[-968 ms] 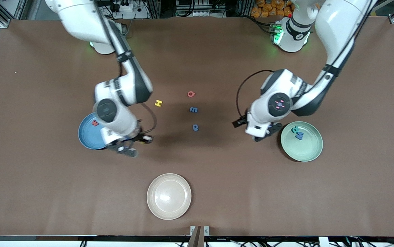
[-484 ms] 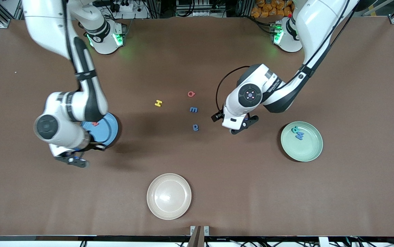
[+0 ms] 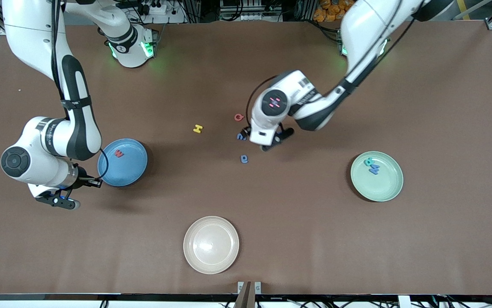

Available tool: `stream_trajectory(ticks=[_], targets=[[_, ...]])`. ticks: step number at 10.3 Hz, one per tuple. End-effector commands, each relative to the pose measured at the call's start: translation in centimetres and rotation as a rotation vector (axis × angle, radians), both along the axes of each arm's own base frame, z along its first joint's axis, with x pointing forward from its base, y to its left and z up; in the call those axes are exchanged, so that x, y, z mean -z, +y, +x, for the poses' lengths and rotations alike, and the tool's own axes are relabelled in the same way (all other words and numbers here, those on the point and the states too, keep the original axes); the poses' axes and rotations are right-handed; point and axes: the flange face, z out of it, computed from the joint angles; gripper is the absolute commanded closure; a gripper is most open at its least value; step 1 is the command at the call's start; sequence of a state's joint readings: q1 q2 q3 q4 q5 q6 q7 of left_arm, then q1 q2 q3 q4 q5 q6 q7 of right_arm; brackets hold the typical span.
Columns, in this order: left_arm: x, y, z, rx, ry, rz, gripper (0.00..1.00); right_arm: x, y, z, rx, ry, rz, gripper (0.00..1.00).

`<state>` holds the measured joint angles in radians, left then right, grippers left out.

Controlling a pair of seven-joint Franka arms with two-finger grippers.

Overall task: Sort upper and lower case letters into plates
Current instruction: 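Carry the yellow n to the blue plate while the left gripper reaches the Q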

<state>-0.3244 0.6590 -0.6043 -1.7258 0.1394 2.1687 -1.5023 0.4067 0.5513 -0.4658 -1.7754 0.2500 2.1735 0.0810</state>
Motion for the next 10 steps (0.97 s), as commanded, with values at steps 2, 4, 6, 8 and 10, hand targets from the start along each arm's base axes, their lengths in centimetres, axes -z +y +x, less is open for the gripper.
stream_trajectory(ticks=[2,4,6,8,10], targets=[[0.1,-4.8,-3.7,-0.028,-0.051,0.04,0.0,0.0,2.3,-0.9,0.006,0.013,0.006,1.0],[1.3,-6.5,-6.9,-0.007,-0.044,0.066,0.01,0.9,2.1,-1.5,0.011,0.028,0.005,1.0],[3.0,-6.0,-8.0,0.019,-0.046,0.094,0.02,1.4,1.9,-2.4,0.019,0.045,0.011,1.0],[4.4,-5.8,-8.3,-0.009,-0.118,0.049,0.06,1.5,1.4,-4.1,0.03,0.063,0.026,1.0],[5.9,-5.7,-8.3,-0.024,-0.137,0.025,0.08,1.8,1.0,-5.9,0.04,0.065,0.04,1.0]])
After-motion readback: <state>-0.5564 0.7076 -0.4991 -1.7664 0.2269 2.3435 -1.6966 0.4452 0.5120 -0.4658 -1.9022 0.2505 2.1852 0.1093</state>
